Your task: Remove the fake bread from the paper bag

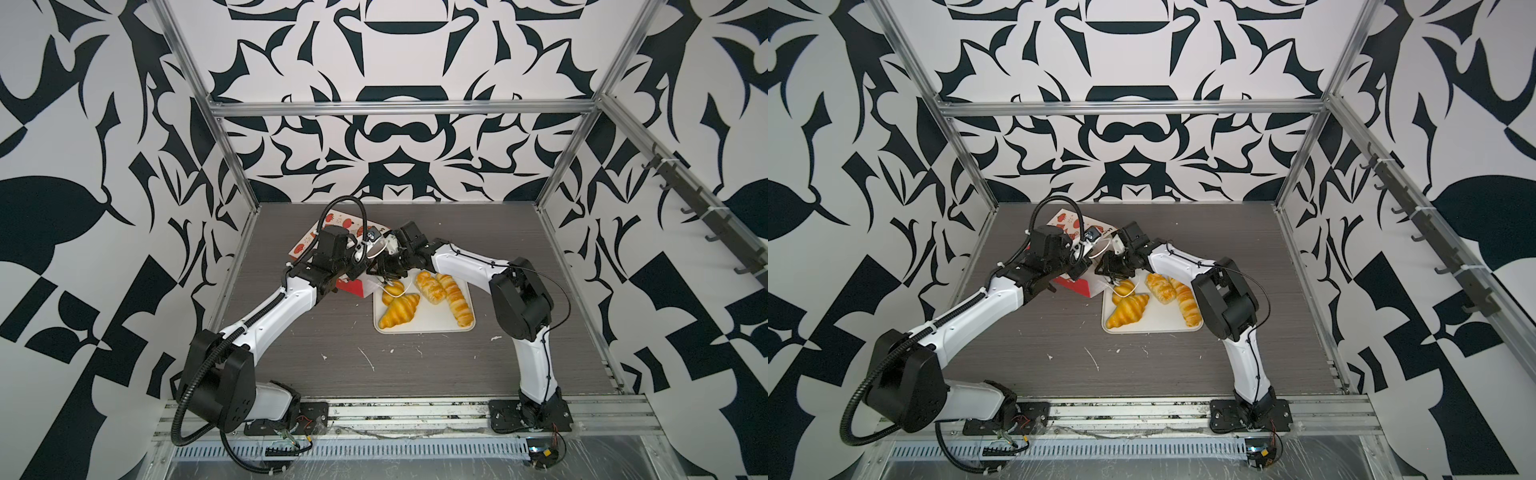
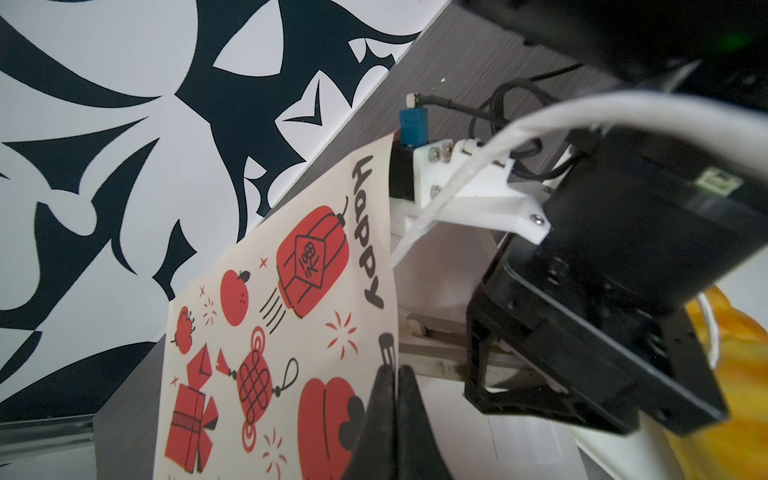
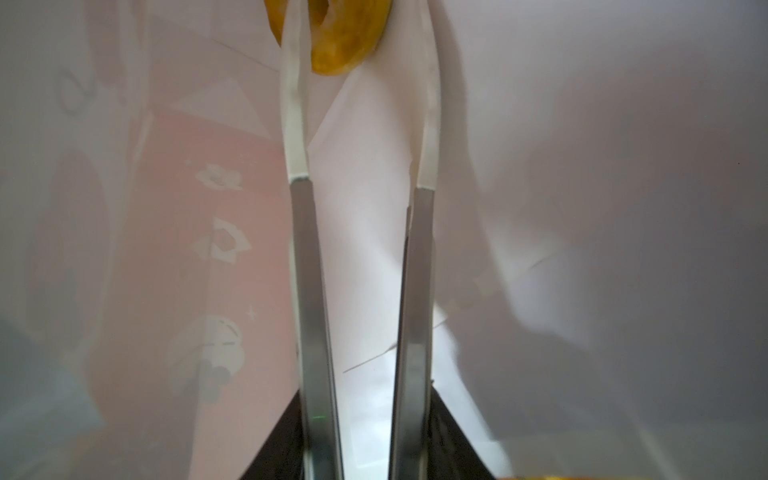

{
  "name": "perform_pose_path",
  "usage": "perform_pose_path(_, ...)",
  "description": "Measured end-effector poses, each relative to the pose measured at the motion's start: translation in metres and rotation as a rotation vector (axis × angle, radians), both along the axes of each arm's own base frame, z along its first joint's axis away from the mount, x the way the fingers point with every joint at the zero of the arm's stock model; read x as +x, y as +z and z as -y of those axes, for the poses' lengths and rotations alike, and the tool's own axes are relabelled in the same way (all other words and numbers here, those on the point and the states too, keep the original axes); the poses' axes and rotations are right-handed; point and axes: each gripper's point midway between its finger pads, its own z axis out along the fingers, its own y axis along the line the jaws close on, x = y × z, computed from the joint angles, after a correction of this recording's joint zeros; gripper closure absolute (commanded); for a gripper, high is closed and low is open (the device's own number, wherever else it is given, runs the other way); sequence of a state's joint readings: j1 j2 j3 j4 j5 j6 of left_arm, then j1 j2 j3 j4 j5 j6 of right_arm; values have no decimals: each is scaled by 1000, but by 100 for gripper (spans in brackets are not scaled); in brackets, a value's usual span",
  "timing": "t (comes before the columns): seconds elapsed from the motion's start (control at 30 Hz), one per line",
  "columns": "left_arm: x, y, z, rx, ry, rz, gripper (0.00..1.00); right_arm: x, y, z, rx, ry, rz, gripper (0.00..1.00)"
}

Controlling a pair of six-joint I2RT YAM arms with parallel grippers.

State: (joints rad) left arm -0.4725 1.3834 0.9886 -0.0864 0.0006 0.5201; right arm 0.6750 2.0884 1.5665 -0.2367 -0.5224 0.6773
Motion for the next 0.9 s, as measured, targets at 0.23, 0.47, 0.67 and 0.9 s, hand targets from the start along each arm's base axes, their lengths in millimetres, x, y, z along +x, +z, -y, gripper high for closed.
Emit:
perform_pose_path(0.23,-6,8,-2,-16,-2,7,100,-5,0,-8,8,-5,10,58)
perform_pose_path(0.47,-11,14,1,-48,-16,7,100,2,8,-13,46,-32,19,57)
perform_pose_path(0.67,-13,18,3,-65,-28,7,100,5,7,-13,45,-48,16,58)
perform_pose_path(0.9,-15,21,4,-75,-36,11,100,9,-9,-12,12,-62,10,71)
